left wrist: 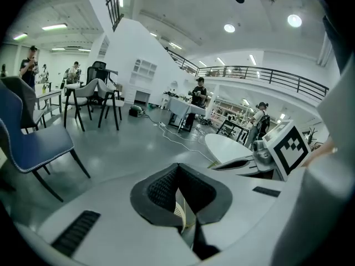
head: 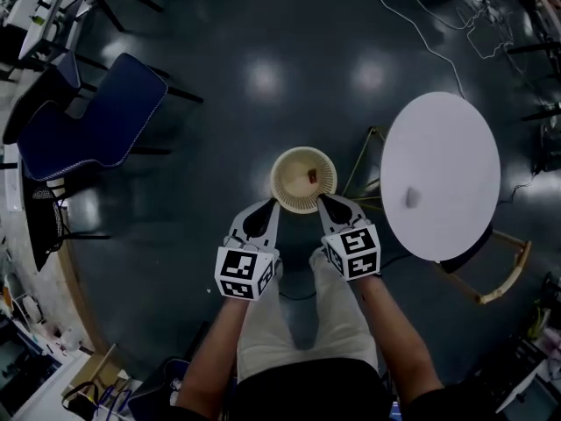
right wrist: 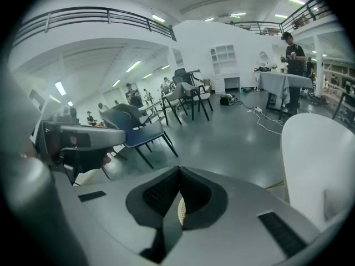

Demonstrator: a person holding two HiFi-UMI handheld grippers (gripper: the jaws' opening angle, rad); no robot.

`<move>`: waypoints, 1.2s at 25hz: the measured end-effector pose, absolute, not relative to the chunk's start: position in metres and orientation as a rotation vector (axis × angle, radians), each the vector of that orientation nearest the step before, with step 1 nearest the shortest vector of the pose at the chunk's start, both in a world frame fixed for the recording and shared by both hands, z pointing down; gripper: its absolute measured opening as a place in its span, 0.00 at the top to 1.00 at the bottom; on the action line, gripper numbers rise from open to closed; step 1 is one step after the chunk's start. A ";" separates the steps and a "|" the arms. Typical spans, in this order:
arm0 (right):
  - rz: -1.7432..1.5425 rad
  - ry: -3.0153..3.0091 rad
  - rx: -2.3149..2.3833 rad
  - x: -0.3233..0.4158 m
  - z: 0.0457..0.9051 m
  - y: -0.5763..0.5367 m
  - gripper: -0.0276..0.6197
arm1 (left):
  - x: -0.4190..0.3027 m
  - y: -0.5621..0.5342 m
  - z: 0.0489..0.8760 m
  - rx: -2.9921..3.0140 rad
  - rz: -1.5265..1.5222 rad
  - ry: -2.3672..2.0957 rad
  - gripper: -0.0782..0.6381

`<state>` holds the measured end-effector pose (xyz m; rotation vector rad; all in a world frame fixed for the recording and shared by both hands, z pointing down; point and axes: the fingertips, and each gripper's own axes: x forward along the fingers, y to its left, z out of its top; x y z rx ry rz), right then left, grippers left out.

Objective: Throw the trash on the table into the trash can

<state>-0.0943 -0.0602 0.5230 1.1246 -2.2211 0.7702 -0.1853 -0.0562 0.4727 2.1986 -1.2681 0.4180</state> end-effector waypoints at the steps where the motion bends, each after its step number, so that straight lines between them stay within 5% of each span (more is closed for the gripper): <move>1: 0.762 -2.223 1.124 -0.093 0.515 -0.057 0.93 | -0.183 -0.055 0.464 2.207 0.410 -1.269 0.88; 20: 0.722 -2.254 1.197 -0.044 0.412 -0.031 0.93 | -0.109 -0.025 0.358 2.386 0.401 -1.138 0.88; 30: 0.708 -2.185 1.265 0.048 0.416 -0.014 0.93 | -0.013 -0.019 0.363 2.474 0.428 -0.952 0.88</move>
